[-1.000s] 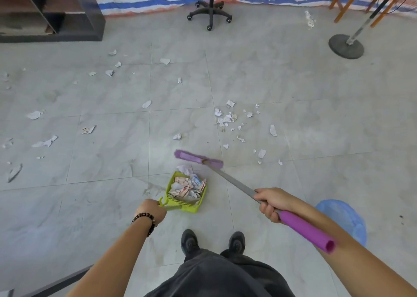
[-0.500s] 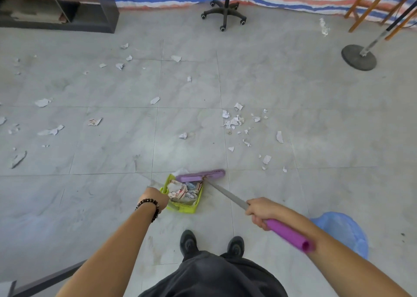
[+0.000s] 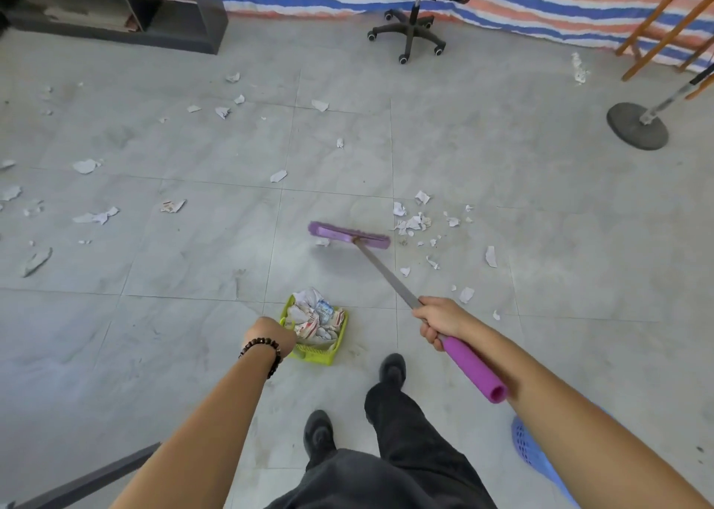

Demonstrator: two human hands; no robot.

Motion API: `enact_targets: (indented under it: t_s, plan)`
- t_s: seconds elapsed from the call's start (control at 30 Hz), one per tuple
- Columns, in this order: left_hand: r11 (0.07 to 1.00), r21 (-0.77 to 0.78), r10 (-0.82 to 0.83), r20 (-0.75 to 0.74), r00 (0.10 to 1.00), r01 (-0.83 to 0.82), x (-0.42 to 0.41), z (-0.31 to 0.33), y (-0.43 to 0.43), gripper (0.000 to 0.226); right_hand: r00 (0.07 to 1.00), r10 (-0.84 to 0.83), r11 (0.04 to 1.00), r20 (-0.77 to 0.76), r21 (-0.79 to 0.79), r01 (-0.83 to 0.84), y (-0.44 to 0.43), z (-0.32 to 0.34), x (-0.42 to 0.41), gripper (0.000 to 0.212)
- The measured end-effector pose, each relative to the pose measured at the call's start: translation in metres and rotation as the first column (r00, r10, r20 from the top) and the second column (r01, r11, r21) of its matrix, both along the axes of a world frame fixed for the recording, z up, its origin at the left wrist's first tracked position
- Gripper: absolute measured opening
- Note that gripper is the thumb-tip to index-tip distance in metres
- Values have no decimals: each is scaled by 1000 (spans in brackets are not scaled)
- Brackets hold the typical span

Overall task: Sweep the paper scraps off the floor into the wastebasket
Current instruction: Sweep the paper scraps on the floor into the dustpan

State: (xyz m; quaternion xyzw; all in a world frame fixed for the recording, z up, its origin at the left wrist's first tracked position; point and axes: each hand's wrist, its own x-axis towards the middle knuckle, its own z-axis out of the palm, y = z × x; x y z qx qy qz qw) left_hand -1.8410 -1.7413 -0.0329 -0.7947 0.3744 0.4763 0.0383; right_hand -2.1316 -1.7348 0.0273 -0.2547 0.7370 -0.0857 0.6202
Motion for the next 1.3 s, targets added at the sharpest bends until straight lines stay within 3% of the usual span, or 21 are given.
enact_targets:
  t_s: [0.2, 0.33, 0.43, 0.53, 0.7, 0.8, 0.87, 0.97, 1.07, 1.13, 1.23, 1.3]
  plan:
    - [999, 41, 3, 48, 999, -5, 0, -6, -10, 14, 981, 182, 979, -74, -78, -187, -97, -44, 14, 20]
    - [998, 65, -23, 98, 995, 16, -3, -9, -10, 13, 911, 389, 920, -138, 9, -392, -120, -78, 19, 47]
    - [998, 68, -5, 94, 996, -2, -1, -14, -20, 20, 829, 546, 837, -121, 126, -533, -91, -85, 16, 56]
    - [998, 67, -10, 91, 996, 4, -4, -18, -25, 21, 852, 523, 828, -17, 249, -502, -38, -67, -5, 62]
    - [996, 85, -18, 90, 996, 10, -3, -17, -23, 21, 906, 403, 779, 132, 470, -415, -10, -45, -35, 34]
    - [998, 65, -28, 93, 995, 22, -4, -14, -22, 22, 943, 331, 865, 24, 392, -313, -15, -54, -22, 28]
    - [998, 57, -35, 96, 995, 30, -5, -10, -21, 20, 899, 430, 876, -84, 281, -393, -18, -65, -9, 31]
    - [998, 58, -34, 81, 996, 30, -5, -5, -14, 18, 760, 640, 760, -114, 245, -602, -3, -71, 12, 61]
    - [998, 28, -59, 68, 996, 57, -2, -5, -6, 17, 709, 697, 706, -113, 281, -650, 23, -60, 29, 61]
    - [998, 26, -62, 50, 997, 61, 0, -1, 1, 12, 756, 649, 747, -84, 254, -614, 42, -61, 30, 53]
    - [1000, 25, -12, -1, 1000, 12, 3, -6, 9, 13, 906, 423, 878, 2, 245, -410, 56, -62, 15, 25]
    - [996, -21, -84, -49, 995, 83, 9, 4, 31, 12, 974, 227, 938, -18, 272, -214, 87, -44, 8, 19]
